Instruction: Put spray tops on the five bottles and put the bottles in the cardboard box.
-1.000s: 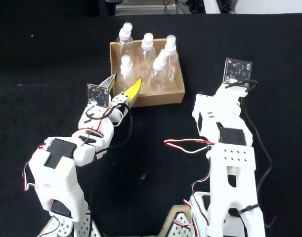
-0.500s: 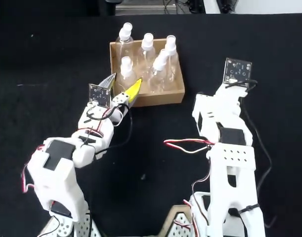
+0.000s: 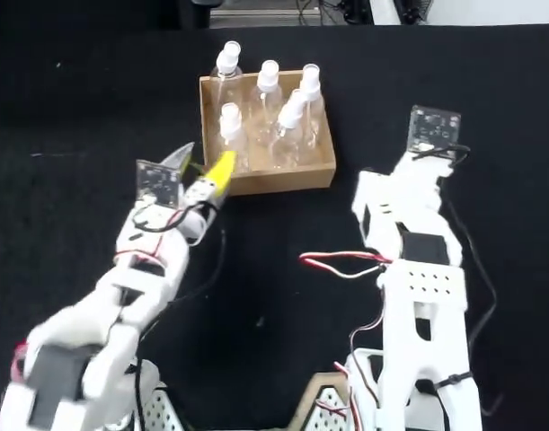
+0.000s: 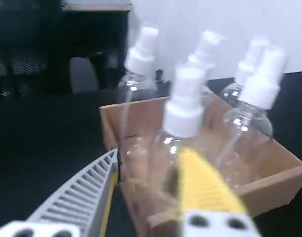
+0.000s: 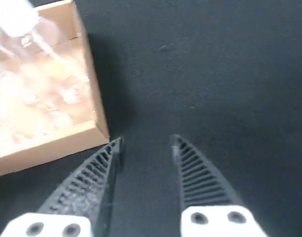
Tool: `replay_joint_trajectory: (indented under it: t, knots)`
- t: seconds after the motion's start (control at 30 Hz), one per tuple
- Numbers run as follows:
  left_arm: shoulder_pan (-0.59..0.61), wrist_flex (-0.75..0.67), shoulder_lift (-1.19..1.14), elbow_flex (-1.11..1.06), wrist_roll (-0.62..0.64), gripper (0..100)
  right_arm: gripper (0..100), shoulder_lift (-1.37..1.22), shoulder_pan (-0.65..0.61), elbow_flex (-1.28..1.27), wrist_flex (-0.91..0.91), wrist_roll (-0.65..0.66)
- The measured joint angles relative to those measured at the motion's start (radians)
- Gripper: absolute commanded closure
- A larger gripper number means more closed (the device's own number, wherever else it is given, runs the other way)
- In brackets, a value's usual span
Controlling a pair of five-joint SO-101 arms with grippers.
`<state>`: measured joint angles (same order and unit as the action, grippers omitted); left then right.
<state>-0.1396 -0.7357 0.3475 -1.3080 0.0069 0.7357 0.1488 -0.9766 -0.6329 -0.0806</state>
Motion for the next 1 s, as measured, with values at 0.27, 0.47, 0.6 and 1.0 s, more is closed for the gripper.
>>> replay_joint_trajectory:
  t: [0.27,0.47,0.6,1.0]
  knots:
    - [0.112,0.410,0.583,-0.267,0.002,97,97.1,0.003,0.069,-0.140,0.002,0.000]
    - [0.207,0.796,1.103,-0.370,0.002,97,97.2,0.158,0.048,-0.247,-0.003,0.000]
    - [0.219,1.208,1.415,-0.368,0.002,97,97.0,0.368,0.038,-0.322,-0.117,0.000]
    - [0.282,1.653,1.467,-0.362,0.005,97,97.1,1.059,-0.044,-0.703,-0.410,0.000]
